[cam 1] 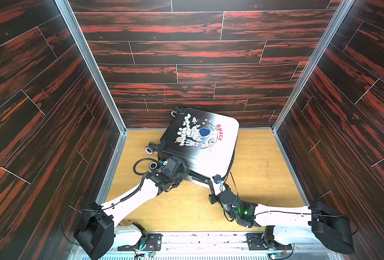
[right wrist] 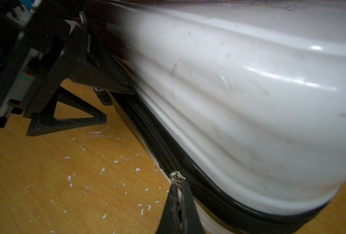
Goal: Open the suitcase zippers
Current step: Adjust the suitcase at the center of the board, then unzip the zipper on the suitcase.
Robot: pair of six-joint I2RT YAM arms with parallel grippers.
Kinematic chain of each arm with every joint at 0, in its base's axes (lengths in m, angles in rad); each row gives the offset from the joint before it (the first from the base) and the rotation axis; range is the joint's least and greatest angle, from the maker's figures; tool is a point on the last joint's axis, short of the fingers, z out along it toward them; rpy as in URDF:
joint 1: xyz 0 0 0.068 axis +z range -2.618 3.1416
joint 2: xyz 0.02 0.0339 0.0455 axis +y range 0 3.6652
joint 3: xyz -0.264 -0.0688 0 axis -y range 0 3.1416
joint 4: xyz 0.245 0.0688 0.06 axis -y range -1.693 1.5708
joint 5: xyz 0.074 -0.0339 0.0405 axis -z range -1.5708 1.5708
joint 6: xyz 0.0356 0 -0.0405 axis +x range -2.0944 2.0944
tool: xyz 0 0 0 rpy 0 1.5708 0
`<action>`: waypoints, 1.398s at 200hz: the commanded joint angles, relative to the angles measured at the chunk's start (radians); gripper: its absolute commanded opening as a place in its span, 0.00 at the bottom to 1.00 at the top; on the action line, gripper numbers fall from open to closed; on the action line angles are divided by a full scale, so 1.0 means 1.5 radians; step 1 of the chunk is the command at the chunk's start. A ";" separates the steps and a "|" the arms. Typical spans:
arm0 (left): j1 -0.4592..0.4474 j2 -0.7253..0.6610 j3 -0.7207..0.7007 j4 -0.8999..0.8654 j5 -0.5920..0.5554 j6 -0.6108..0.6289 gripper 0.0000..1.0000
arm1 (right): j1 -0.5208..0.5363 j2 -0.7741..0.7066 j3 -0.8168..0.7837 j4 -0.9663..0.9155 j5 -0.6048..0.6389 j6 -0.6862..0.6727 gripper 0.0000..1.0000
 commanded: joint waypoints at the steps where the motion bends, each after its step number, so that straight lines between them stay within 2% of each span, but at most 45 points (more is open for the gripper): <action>1: 0.007 0.035 -0.028 0.072 -0.021 -0.029 0.64 | 0.030 0.007 0.025 0.020 -0.067 0.005 0.00; 65: 0.008 0.060 -0.056 0.124 -0.038 -0.043 0.60 | 0.030 0.011 0.024 0.018 -0.077 0.008 0.00; 90: 0.009 0.051 -0.073 0.143 -0.046 -0.061 0.49 | 0.030 0.004 0.019 0.013 -0.069 0.012 0.00; 117: 0.009 0.012 -0.095 0.141 -0.076 -0.058 0.31 | 0.031 -0.002 0.009 0.018 -0.063 0.016 0.00; 124: 0.009 0.005 -0.099 0.144 -0.078 -0.058 0.29 | 0.030 0.000 0.010 0.018 -0.063 0.017 0.00; 147: 0.009 -0.002 -0.105 0.140 -0.079 -0.058 0.29 | 0.032 0.003 0.013 0.017 -0.070 0.018 0.00; 182: 0.009 -0.012 -0.124 0.158 -0.084 -0.069 0.38 | 0.032 0.005 0.015 0.014 -0.071 0.019 0.00; 223: 0.009 -0.119 -0.132 0.170 -0.110 -0.036 0.47 | 0.033 0.005 0.010 0.017 -0.067 0.024 0.00; 249: 0.010 -0.170 -0.135 0.156 -0.123 -0.022 0.48 | 0.034 0.013 0.012 0.022 -0.069 0.022 0.00; 279: 0.009 -0.155 -0.154 0.175 -0.110 -0.039 0.46 | 0.035 0.023 0.016 0.026 -0.073 0.021 0.00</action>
